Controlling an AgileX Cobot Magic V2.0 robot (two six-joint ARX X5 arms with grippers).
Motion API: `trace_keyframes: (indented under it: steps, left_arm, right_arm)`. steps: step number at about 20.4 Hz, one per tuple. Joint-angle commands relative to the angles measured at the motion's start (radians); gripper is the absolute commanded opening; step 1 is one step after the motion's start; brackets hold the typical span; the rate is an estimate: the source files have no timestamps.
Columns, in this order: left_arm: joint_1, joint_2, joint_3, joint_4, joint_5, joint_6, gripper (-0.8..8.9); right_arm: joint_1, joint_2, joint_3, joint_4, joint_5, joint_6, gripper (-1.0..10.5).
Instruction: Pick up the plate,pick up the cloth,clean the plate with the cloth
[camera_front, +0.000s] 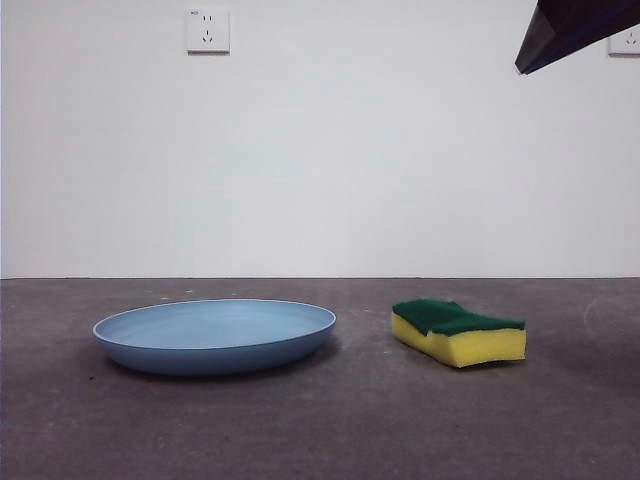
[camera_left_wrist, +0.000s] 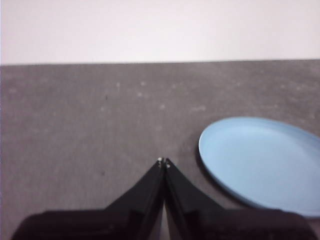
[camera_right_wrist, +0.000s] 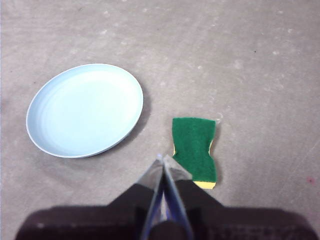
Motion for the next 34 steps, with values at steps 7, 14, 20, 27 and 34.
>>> trace_keyframes:
  steps: [7, 14, 20, 27, 34]
  left_arm:
    - [0.003, -0.002, -0.013, -0.029, -0.002, -0.018, -0.03]
    - [0.003, -0.002, -0.014, -0.029, -0.002, -0.018, -0.03]
    - [0.003, -0.002, -0.013, -0.029, -0.002, -0.018, -0.03]
    - [0.003, -0.002, -0.013, -0.029, -0.002, -0.018, -0.03]
    - [0.003, -0.002, -0.013, -0.029, -0.002, -0.018, -0.03]
  right_arm:
    - [0.001, -0.002, -0.008, 0.003, 0.002, 0.006, 0.0]
    - [0.001, -0.002, -0.008, 0.003, 0.003, 0.006, 0.0]
    - [-0.091, -0.082, -0.01, 0.008, -0.005, -0.166, 0.0]
    - [-0.593, -0.451, -0.29, 0.336, -0.345, -0.26, 0.0]
    - [-0.626, -0.653, -0.543, 0.371, -0.345, -0.254, 0.0]
